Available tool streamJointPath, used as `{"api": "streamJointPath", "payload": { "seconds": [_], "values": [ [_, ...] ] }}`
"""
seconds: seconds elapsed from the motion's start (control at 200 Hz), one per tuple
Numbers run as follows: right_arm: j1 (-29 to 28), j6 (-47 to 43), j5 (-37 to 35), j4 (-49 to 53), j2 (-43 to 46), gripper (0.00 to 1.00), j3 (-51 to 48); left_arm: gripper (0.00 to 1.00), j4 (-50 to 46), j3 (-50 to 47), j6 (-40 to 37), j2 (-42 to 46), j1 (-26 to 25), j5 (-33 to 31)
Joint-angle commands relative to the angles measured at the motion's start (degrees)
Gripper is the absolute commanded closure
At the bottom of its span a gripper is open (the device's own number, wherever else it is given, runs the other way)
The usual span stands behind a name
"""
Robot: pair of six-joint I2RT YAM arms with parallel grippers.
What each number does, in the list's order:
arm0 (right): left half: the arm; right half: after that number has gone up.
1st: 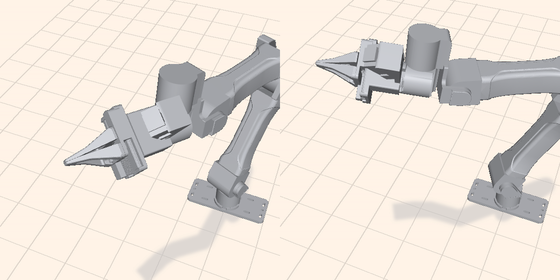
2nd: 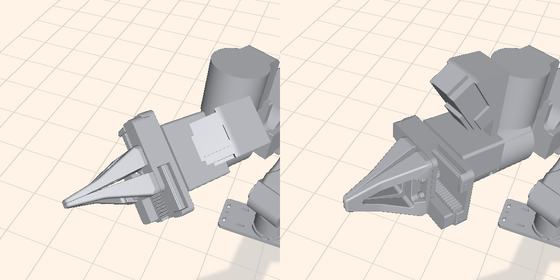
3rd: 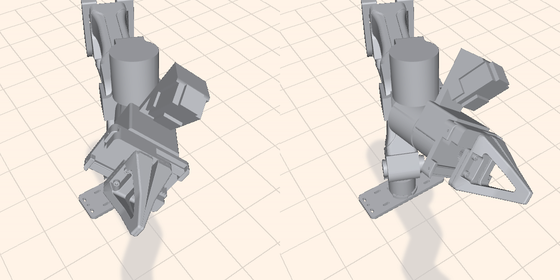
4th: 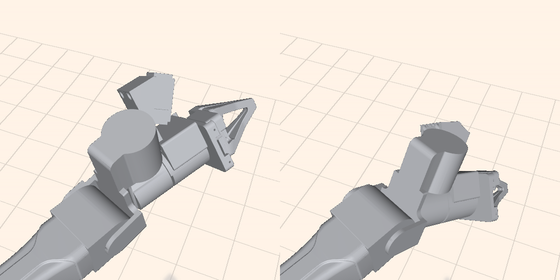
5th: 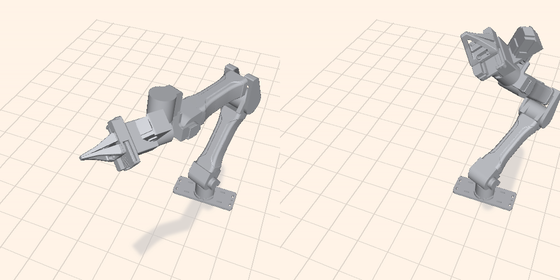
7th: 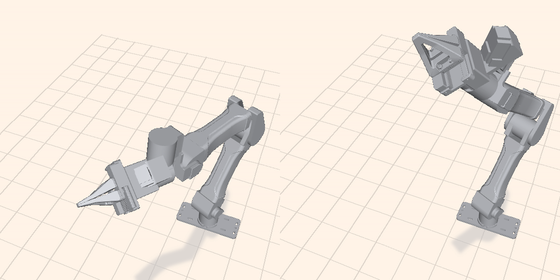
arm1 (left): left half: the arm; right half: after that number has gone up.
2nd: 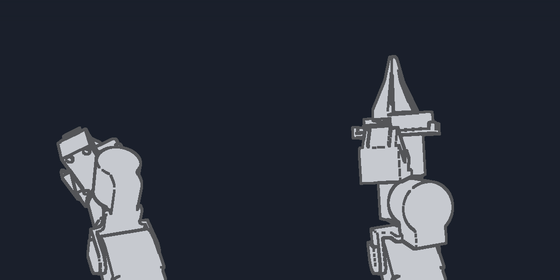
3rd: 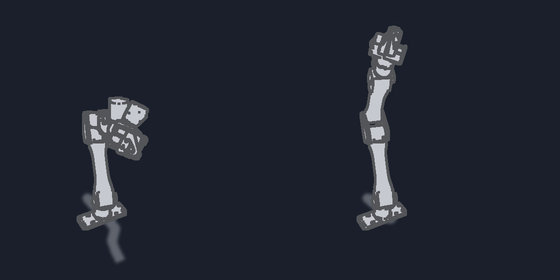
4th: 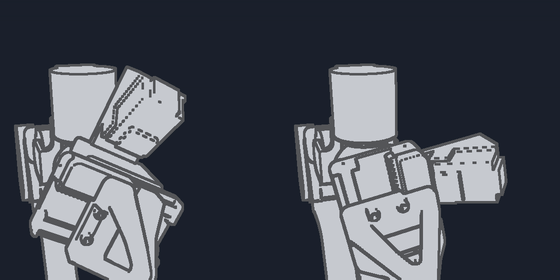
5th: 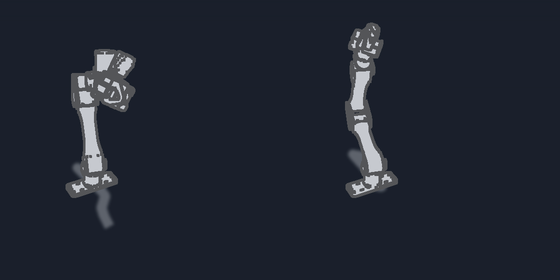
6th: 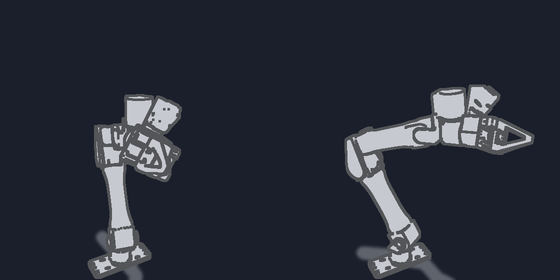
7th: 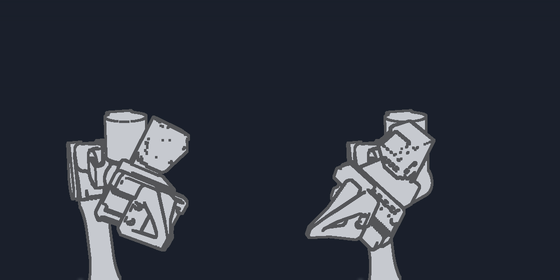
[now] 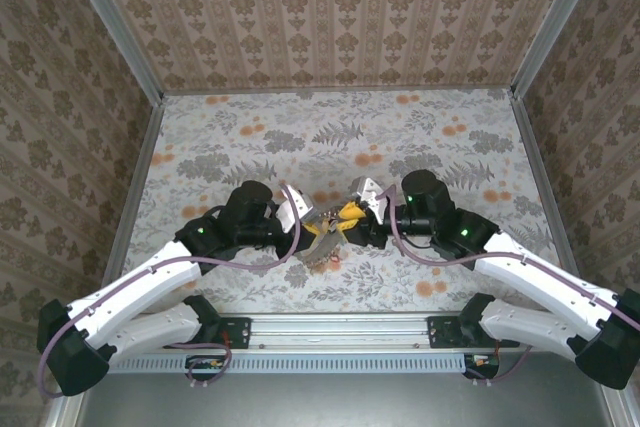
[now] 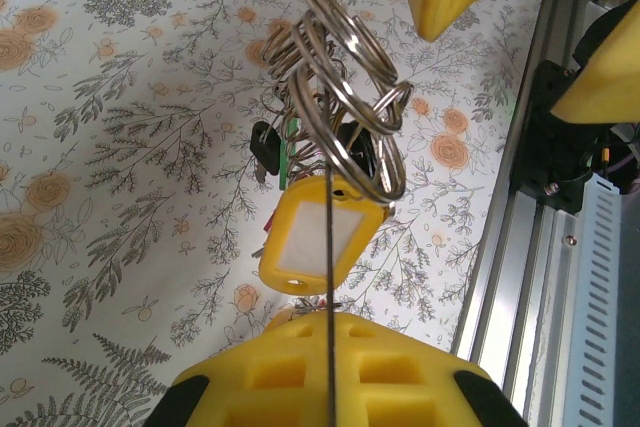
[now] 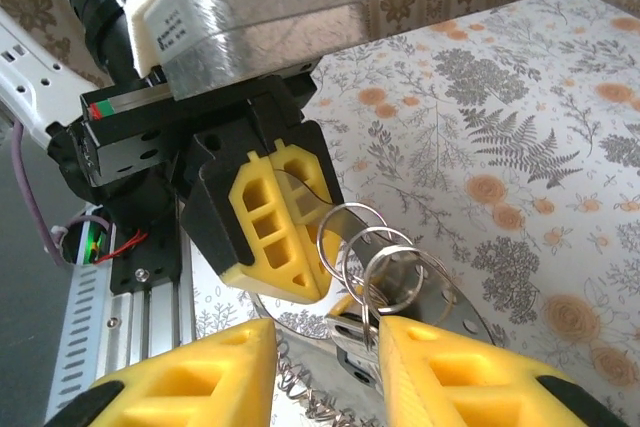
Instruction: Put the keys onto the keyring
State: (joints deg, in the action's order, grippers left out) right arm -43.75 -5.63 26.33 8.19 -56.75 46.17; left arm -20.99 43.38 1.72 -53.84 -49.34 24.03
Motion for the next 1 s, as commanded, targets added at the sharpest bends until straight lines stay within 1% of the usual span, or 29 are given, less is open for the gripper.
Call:
{"api": "streamJointPath", "payload": {
  "seconds": [0.0, 0.095, 0.22, 0.345, 0.43, 0.555, 0.885, 0.995],
  "values": [
    [-0.7, -1.5, -5.4, 0.3, -0.7, 0.65, 2.4, 1.0, 2.6, 0.9, 0.6, 1.0, 0.5, 0.3],
    [-1.0, -0.7, -7.6, -1.3, -1.8, 0.68, 2.8, 1.0, 2.5, 1.0, 0.7, 0.8, 0.5, 0.5],
    [-1.7, -0.6, -8.0, -1.7, -3.7, 0.69, 3.7, 1.0, 2.5, 1.0, 0.6, 0.9, 0.6, 0.5],
    [-2.3, -0.6, -8.4, -1.9, -4.6, 0.66, 4.0, 1.0, 2.6, 1.0, 0.6, 1.0, 0.6, 0.5],
    [-2.6, -0.5, -8.5, -2.2, -4.7, 0.6, 4.2, 1.0, 2.6, 1.0, 0.6, 0.9, 0.7, 0.5],
    [-2.7, -0.4, -8.7, -2.2, -4.8, 0.57, 4.3, 1.0, 2.6, 0.9, 0.6, 1.0, 0.7, 0.6],
    [-3.0, -0.1, -9.0, -3.2, -5.7, 0.56, 4.8, 1.0, 2.5, 0.9, 0.6, 1.1, 0.7, 0.5],
    [-3.0, 0.0, -10.4, -2.9, -6.3, 0.57, 5.1, 1.0, 2.5, 0.9, 0.5, 1.1, 0.7, 0.6]
  ]
}}
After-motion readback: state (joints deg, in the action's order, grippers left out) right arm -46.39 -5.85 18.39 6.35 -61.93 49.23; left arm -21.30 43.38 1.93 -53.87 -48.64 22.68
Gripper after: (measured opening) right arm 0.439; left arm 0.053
